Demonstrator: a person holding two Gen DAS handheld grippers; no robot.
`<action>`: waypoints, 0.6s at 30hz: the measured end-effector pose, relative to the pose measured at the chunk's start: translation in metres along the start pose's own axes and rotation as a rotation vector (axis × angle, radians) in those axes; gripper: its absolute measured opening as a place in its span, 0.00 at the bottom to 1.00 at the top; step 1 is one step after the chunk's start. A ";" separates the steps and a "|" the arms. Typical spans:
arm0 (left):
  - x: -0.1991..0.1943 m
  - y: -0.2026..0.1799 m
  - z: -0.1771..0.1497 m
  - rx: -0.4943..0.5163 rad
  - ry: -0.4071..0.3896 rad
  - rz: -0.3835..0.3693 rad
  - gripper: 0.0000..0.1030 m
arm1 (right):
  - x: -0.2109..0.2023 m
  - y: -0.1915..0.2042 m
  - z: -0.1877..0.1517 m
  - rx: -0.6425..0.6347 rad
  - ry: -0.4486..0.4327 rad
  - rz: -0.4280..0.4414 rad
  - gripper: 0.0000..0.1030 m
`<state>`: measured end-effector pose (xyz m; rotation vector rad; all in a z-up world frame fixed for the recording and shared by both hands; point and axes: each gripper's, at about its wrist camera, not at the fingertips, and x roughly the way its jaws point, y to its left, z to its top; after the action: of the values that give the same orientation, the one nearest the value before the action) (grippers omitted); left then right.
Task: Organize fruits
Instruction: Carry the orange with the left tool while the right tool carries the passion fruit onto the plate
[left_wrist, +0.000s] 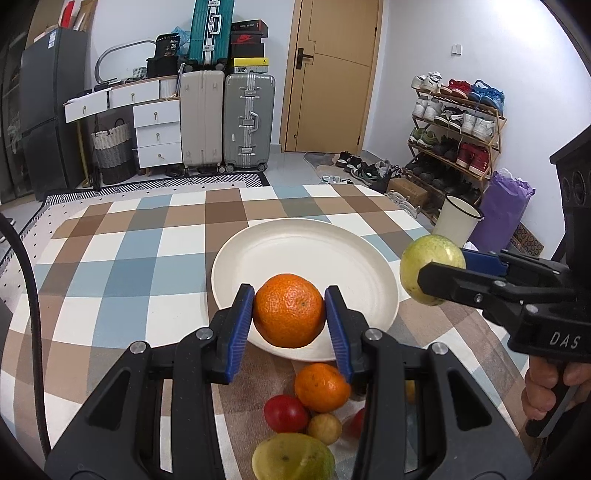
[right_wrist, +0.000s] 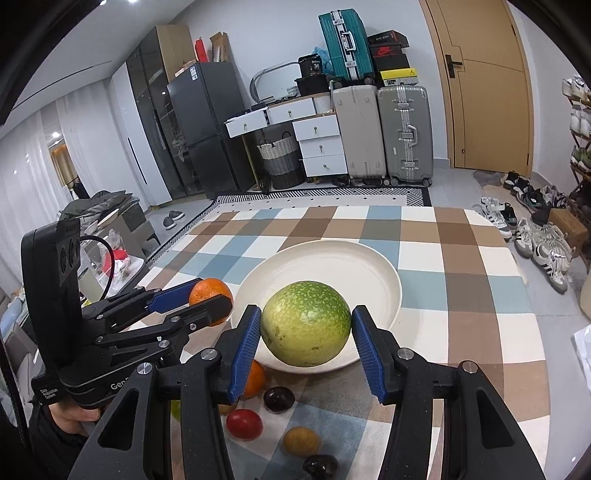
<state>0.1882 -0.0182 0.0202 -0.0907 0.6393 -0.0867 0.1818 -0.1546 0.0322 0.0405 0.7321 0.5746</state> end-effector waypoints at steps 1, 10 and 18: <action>0.005 0.000 0.001 0.001 0.004 0.003 0.35 | 0.003 -0.001 0.000 0.001 0.004 -0.002 0.50; 0.035 0.006 -0.001 -0.004 0.048 0.020 0.35 | 0.035 -0.005 0.000 0.011 0.057 -0.003 0.50; 0.053 0.007 -0.001 0.002 0.090 0.027 0.35 | 0.061 -0.008 0.003 0.027 0.099 -0.007 0.50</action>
<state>0.2304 -0.0173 -0.0123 -0.0769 0.7298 -0.0651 0.2245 -0.1301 -0.0054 0.0348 0.8357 0.5631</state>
